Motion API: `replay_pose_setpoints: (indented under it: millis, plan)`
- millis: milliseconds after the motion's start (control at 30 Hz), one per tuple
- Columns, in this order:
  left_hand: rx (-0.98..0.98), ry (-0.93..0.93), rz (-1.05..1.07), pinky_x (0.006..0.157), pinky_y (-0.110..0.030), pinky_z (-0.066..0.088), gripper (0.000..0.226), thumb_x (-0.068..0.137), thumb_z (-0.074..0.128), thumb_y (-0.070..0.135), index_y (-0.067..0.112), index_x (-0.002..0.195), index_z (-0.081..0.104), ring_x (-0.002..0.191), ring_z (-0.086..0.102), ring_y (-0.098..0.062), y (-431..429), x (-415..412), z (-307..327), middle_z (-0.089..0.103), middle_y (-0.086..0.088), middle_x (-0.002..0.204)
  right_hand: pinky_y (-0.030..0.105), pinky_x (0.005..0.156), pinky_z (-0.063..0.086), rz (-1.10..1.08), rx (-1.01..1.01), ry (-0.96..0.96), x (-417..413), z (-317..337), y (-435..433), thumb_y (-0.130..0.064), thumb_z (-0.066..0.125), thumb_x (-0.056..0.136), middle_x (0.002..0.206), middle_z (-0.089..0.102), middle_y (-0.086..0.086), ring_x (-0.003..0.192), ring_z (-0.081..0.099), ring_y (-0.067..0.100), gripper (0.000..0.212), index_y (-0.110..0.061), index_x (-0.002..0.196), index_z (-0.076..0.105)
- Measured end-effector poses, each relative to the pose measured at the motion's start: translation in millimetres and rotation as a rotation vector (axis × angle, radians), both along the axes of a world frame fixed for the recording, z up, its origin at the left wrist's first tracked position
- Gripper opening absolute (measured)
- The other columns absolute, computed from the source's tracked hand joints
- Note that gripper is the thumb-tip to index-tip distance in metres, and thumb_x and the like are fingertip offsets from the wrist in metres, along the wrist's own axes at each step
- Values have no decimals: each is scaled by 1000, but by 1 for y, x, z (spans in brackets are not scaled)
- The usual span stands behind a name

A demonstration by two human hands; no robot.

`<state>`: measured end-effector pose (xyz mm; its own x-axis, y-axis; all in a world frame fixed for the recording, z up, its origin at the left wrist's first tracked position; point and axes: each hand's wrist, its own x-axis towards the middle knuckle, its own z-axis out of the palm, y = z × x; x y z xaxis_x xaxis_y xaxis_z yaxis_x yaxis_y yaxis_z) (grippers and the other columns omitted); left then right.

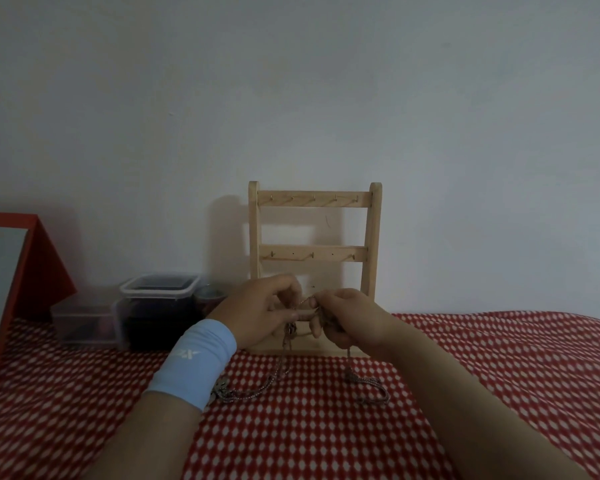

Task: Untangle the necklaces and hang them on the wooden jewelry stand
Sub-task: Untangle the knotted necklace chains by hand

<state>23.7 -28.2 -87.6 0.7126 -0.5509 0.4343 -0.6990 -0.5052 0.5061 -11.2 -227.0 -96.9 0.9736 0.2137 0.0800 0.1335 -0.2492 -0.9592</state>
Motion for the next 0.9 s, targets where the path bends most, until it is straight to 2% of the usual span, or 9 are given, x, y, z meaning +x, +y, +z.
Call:
replay_pose_setpoints:
  millis: [100,167,300,433,533,633,700,767,900]
  plan:
    - [18,-12,6,81,-28,53,28,92,63,19,47,93,67,88,63,-7,-2,1,0,65,17,96,25,43,25,1,-1,12,1,0,-6,-26,36,110,67,66,7,44,32,14,36,-8,91,59]
    - [78,-39,9,88,-25,48,24,94,60,19,39,101,72,94,59,-4,-4,3,0,63,15,98,23,42,27,-5,-10,24,1,0,-7,-30,36,111,70,67,9,42,34,13,37,-7,93,58]
    - [264,-47,3,77,-14,40,18,95,59,25,26,105,75,87,52,-5,-10,0,-2,52,13,89,22,41,27,-28,23,75,3,-1,-4,-33,32,111,64,65,7,41,35,14,36,-12,90,51]
    - [273,-26,47,87,-27,45,18,96,58,27,26,101,75,94,54,-11,-9,0,3,53,10,95,24,41,27,-22,39,134,6,-3,-4,-38,31,111,73,67,11,43,37,16,37,-16,86,48]
    - [276,5,28,90,-30,46,22,97,54,31,26,106,74,93,55,-11,-8,-1,4,53,5,98,25,43,26,-1,47,136,6,-3,-3,-40,31,111,74,67,12,44,38,18,39,-15,87,49]
    - [187,65,-5,88,-26,46,19,94,60,30,23,96,77,89,54,-5,-11,-2,-2,52,10,92,26,44,25,11,34,108,6,-3,-3,-40,31,110,74,62,16,45,37,18,41,-12,87,51]
    - [86,98,27,88,-23,44,14,91,65,31,25,88,77,93,55,-5,-10,0,-3,55,11,95,29,47,23,6,58,102,6,-3,-3,-40,33,110,78,60,19,45,38,18,39,-11,90,49]
    - [16,144,29,89,-21,43,14,90,65,29,29,81,75,97,57,-7,-9,1,-3,60,11,101,30,48,23,-3,66,95,6,-3,-5,-40,33,110,76,65,16,46,38,18,38,-11,91,49]
    - [-95,181,-25,84,-9,44,9,86,71,27,31,82,78,96,61,1,-9,-3,1,67,15,99,29,49,25,35,74,83,4,-2,-3,-39,31,111,78,68,14,47,38,18,41,-11,90,52]
